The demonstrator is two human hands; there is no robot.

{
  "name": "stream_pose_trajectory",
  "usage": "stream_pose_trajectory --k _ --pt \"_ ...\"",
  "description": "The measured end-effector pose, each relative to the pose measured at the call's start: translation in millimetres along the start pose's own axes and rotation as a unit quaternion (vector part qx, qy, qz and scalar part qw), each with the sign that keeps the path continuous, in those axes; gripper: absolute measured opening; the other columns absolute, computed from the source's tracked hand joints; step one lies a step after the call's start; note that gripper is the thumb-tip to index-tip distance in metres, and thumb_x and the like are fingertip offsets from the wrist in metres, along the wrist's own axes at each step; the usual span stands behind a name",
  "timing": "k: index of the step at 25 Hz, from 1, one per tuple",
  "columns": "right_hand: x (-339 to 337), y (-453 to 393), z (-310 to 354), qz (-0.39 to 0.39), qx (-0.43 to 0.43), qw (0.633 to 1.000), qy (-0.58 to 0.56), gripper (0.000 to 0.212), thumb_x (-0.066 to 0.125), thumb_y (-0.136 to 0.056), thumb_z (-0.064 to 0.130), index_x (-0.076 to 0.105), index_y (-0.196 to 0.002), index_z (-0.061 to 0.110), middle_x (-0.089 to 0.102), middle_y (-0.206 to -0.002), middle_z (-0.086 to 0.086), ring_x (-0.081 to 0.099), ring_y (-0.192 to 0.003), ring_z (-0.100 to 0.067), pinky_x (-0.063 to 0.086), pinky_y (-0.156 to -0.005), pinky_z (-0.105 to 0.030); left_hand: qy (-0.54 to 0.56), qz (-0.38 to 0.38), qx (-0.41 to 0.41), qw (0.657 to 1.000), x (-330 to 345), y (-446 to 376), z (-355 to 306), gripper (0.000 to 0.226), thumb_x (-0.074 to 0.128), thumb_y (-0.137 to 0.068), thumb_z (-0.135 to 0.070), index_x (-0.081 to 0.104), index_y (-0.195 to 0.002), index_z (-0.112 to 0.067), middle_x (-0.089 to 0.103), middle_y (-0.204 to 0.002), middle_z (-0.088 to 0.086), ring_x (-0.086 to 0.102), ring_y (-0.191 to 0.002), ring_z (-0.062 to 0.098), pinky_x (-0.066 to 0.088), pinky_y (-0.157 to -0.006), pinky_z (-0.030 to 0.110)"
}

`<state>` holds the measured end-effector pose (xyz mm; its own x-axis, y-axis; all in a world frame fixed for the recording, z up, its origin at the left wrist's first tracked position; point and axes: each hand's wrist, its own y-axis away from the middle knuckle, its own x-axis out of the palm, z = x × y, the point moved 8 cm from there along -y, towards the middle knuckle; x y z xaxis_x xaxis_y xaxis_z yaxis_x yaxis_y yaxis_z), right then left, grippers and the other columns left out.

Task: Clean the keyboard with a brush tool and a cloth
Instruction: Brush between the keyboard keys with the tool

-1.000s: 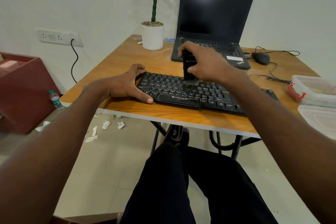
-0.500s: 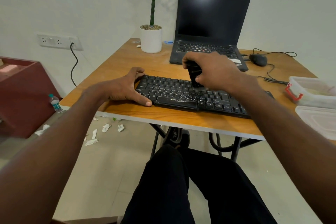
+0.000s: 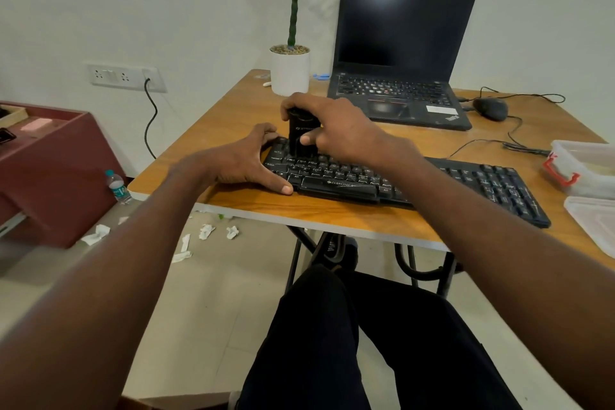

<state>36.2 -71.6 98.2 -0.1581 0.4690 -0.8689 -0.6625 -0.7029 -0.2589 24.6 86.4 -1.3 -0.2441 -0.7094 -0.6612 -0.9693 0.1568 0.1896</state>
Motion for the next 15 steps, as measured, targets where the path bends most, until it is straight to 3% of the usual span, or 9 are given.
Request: stream_pose_trajectory --k 5,9,11,13,15 --pt "-38 35 -34 0.029 0.064 0.996 0.046 0.044 0.069 -0.094 0.007 0.058 -0.124 0.037 0.062 -0.124 0.001 0.061 -0.107 -0.022 0.053 -0.07 -0.026 -0.002 0.003 0.0 1.0 0 0 0 0.139 0.101 -0.058 -0.048 0.008 -0.161 -0.037 0.026 -0.168 -0.006 0.037 -0.14 0.014 0.034 -0.116 0.032" --pt "-64 61 -60 0.007 0.12 0.989 0.085 0.047 0.069 -0.095 0.012 0.055 -0.127 0.044 0.062 -0.126 0.001 0.064 -0.108 -0.024 0.061 -0.076 -0.037 -0.008 0.006 -0.008 1.0 -1 0 2 0.152 0.099 -0.038 -0.07 0.009 -0.158 -0.044 0.027 -0.166 -0.01 0.037 -0.145 0.017 0.034 -0.121 0.037" --pt "-69 69 -68 -0.042 0.126 0.99 0.047 0.052 0.067 -0.097 0.013 0.052 -0.134 0.047 0.06 -0.131 0.001 0.063 -0.108 -0.021 0.061 -0.071 -0.032 -0.007 0.002 -0.007 1.0 -2 2 -2 0.156 0.092 -0.034 -0.081 0.009 -0.16 -0.042 0.027 -0.168 -0.008 0.034 -0.15 0.022 0.031 -0.122 0.04" --pt "-67 75 -75 -0.098 0.127 0.985 -0.067 0.055 0.063 -0.1 0.01 0.051 -0.137 0.048 0.055 -0.132 0.002 0.06 -0.111 -0.018 0.058 -0.063 -0.022 0.005 -0.038 0.02 0.999 -4 1 -17 0.144 0.08 -0.05 -0.089 0.015 -0.163 -0.03 0.029 -0.169 -0.003 0.03 -0.154 0.024 0.03 -0.12 0.039" --pt "-62 78 -83 -0.121 0.139 0.971 -0.155 0.054 0.059 -0.102 0.007 0.052 -0.137 0.047 0.052 -0.131 0.004 0.059 -0.112 -0.018 0.06 -0.06 -0.022 -0.017 -0.127 0.067 0.99 -3 -1 -43 0.107 0.066 -0.08 -0.082 0.029 -0.161 -0.023 0.042 -0.162 0.0 0.038 -0.149 0.021 0.035 -0.113 0.037"
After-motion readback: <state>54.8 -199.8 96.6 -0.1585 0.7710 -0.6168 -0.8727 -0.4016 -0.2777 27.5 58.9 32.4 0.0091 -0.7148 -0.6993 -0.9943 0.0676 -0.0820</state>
